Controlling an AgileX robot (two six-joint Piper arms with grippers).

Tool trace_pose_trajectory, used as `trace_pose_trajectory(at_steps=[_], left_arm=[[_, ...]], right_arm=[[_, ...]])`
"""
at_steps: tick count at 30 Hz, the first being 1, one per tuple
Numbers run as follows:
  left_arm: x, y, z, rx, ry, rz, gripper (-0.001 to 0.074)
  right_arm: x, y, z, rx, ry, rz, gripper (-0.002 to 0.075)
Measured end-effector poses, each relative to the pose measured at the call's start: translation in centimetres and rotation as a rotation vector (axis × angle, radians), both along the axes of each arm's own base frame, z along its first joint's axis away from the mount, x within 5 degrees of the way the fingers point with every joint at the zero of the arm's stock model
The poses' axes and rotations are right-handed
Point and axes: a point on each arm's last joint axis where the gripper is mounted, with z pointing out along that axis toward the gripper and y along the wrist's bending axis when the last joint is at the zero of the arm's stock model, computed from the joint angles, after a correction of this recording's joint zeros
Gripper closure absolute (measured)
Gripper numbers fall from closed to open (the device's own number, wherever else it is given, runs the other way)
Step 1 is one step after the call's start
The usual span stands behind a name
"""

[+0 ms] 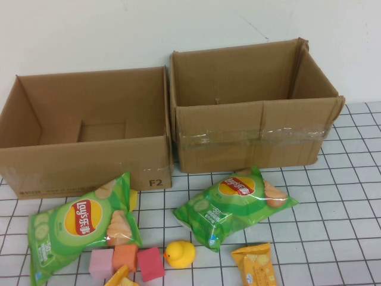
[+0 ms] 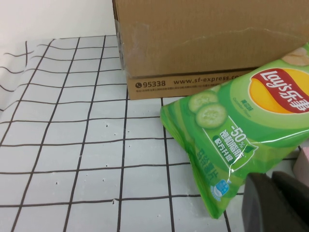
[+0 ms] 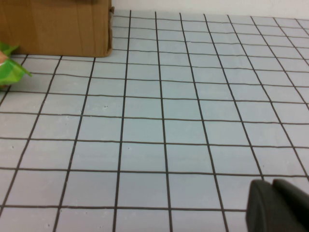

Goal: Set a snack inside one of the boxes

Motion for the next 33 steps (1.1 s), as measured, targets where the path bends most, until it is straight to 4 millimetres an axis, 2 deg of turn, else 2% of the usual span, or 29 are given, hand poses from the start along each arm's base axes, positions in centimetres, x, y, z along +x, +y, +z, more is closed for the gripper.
trace_pose_trajectory(at_steps=[8,15,20,33], left_arm=[[0.2,0.0,0.4,0.004,-0.066,0.002,0.0738],[0.3,0.1,3.7,0.008,-0.424,0.015,0.0738],[0.0,0.2,5.1,0.010,-0.588,0.020,0.0738],[-0.1,0.2,5.4,-0.016,-0.624,0.022,0.0738]], right_arm=[[0.0,0.0,0.0,0.000,0.000,0.000,0.0727],[0.0,0.0,0.0,0.000,0.000,0.000,0.0727],[0.0,0.0,0.0,0.000,0.000,0.000,0.0727],[0.0,0.0,0.0,0.000,0.000,0.000,0.0727]])
